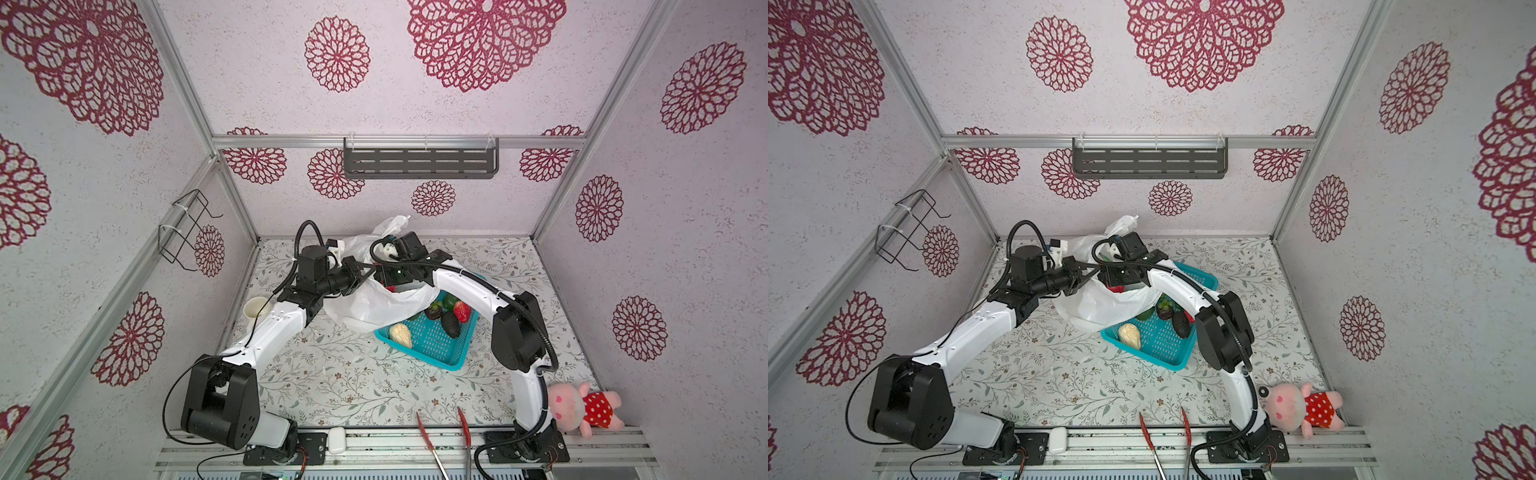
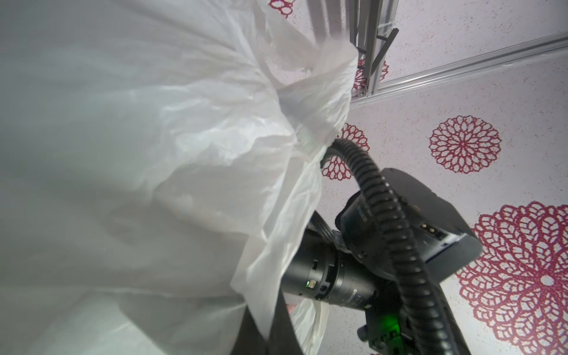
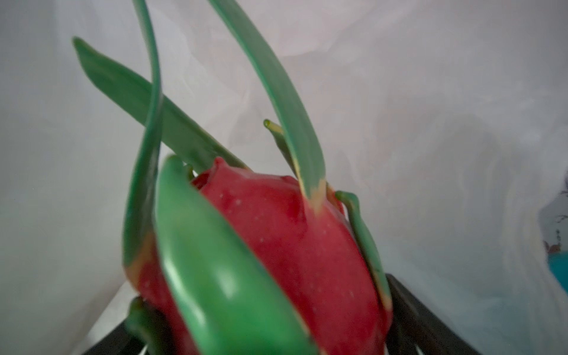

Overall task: Place the fruits into the plastic bag
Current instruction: Place the fruit in the plastic bag.

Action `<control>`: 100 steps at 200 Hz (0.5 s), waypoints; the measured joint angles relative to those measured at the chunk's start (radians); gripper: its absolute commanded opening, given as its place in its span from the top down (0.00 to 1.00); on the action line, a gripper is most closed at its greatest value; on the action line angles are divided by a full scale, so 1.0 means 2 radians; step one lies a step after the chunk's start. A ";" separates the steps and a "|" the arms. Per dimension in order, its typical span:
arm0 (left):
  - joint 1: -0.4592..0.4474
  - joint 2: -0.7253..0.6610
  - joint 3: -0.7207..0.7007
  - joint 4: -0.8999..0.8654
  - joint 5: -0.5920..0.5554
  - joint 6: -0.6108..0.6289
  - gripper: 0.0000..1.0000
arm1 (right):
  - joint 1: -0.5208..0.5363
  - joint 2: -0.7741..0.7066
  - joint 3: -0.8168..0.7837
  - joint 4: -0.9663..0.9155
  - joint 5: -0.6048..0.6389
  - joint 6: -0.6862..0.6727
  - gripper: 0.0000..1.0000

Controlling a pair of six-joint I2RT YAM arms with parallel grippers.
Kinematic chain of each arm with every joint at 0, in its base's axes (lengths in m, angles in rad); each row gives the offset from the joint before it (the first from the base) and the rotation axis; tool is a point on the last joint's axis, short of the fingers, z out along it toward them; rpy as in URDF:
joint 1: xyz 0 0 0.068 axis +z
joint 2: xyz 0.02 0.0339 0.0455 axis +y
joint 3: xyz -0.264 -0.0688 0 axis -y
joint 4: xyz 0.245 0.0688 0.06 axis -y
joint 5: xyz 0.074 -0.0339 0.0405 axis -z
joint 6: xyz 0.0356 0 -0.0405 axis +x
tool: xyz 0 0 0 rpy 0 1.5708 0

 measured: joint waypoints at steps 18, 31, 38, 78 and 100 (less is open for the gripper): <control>0.007 -0.010 -0.005 -0.001 -0.004 0.001 1.00 | 0.001 0.000 0.000 -0.001 0.001 0.000 0.09; 0.013 -0.016 -0.009 -0.003 -0.009 0.002 1.00 | 0.001 0.000 -0.001 0.000 0.000 0.000 0.12; 0.017 -0.018 -0.010 -0.005 -0.010 0.003 1.00 | 0.001 0.000 -0.003 0.002 -0.001 0.000 0.16; 0.031 -0.020 -0.022 -0.009 -0.012 0.012 1.00 | 0.001 0.000 -0.016 0.022 -0.020 0.001 0.45; 0.033 -0.019 -0.028 -0.011 -0.010 0.015 1.00 | 0.004 0.000 -0.026 0.036 -0.036 0.002 0.47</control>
